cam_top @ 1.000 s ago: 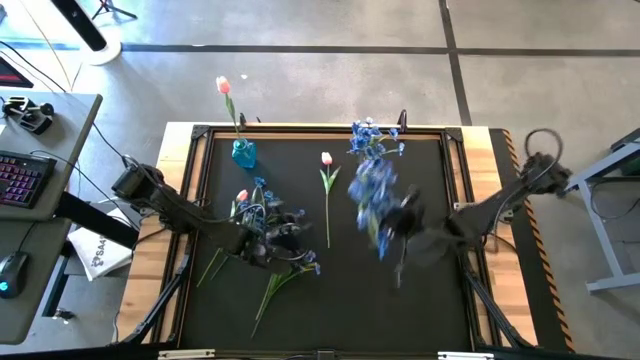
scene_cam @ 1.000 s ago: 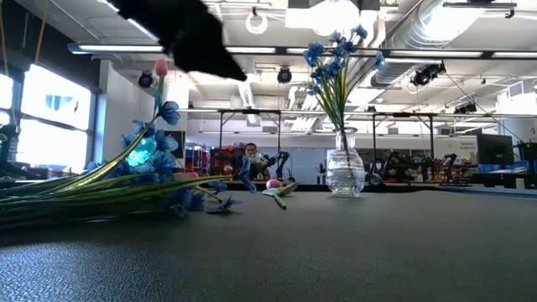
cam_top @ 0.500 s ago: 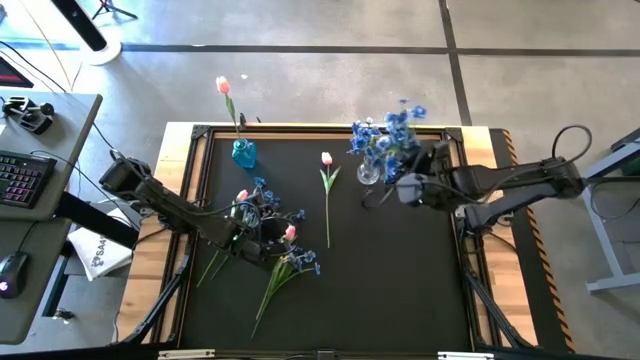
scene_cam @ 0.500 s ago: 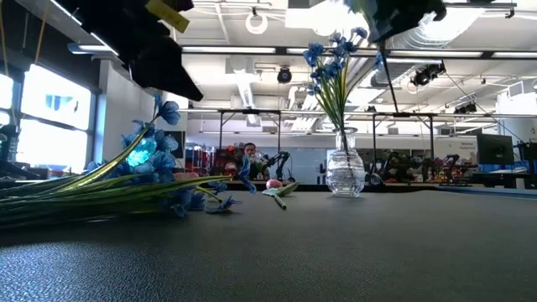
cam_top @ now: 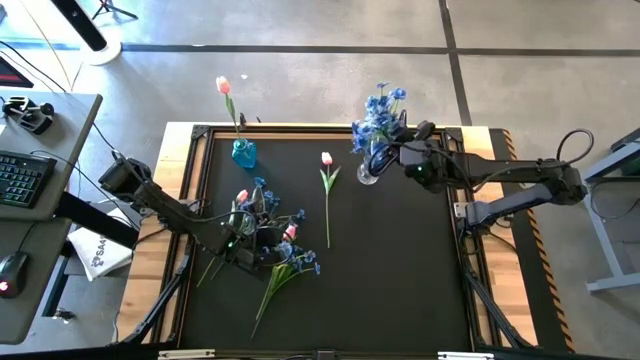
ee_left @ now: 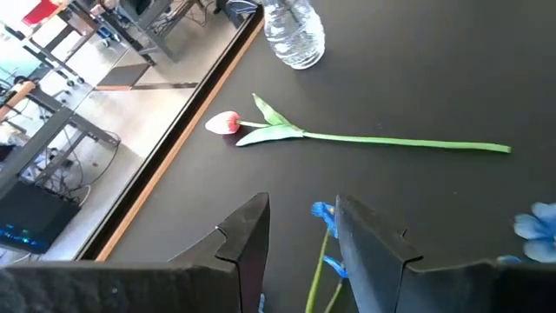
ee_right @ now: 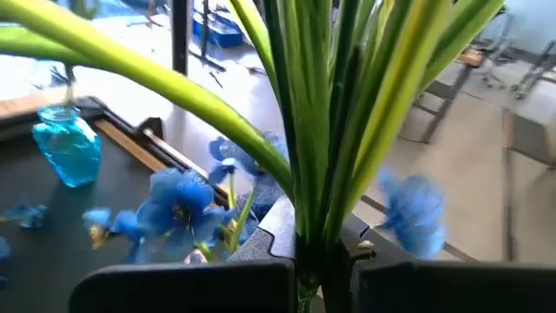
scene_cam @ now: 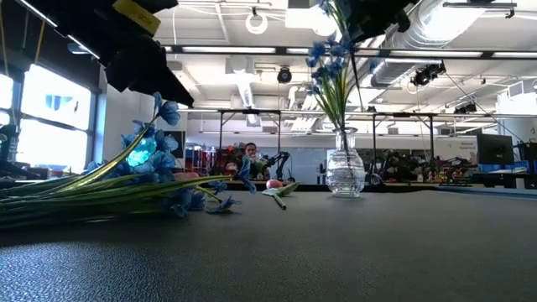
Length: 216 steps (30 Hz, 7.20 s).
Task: Sort flowers into vase by color
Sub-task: Put the blue flowers into the transparent vase, then put the pink flower into the blue vase
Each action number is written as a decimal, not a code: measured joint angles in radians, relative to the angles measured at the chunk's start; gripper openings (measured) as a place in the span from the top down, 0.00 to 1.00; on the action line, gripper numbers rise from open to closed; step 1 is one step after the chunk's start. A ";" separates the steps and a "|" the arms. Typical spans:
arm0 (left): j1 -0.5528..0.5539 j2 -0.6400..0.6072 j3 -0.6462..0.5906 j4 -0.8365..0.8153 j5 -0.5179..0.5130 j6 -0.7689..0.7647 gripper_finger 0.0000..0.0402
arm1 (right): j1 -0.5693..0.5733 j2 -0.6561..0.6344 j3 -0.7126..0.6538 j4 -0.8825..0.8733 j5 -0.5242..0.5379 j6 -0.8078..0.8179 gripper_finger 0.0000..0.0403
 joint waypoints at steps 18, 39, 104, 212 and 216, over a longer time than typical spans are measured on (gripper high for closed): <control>-0.021 0.000 0.000 0.059 -0.002 0.011 0.70 | 0.104 -0.497 -0.503 0.501 0.097 -0.043 0.99; -0.018 0.000 0.000 0.268 0.003 0.237 0.70 | -0.134 -0.313 -0.766 1.096 -0.227 0.103 0.99; -0.020 0.000 -0.001 0.279 0.031 0.229 0.70 | -0.132 -0.362 -0.405 0.137 -0.407 0.210 0.36; 0.515 -0.099 0.148 0.137 0.339 0.204 1.00 | 1.007 0.681 -0.405 1.065 0.495 0.497 0.60; 0.476 -0.306 -0.019 0.321 0.319 0.268 1.00 | 1.001 0.681 -0.405 1.064 0.497 0.479 0.60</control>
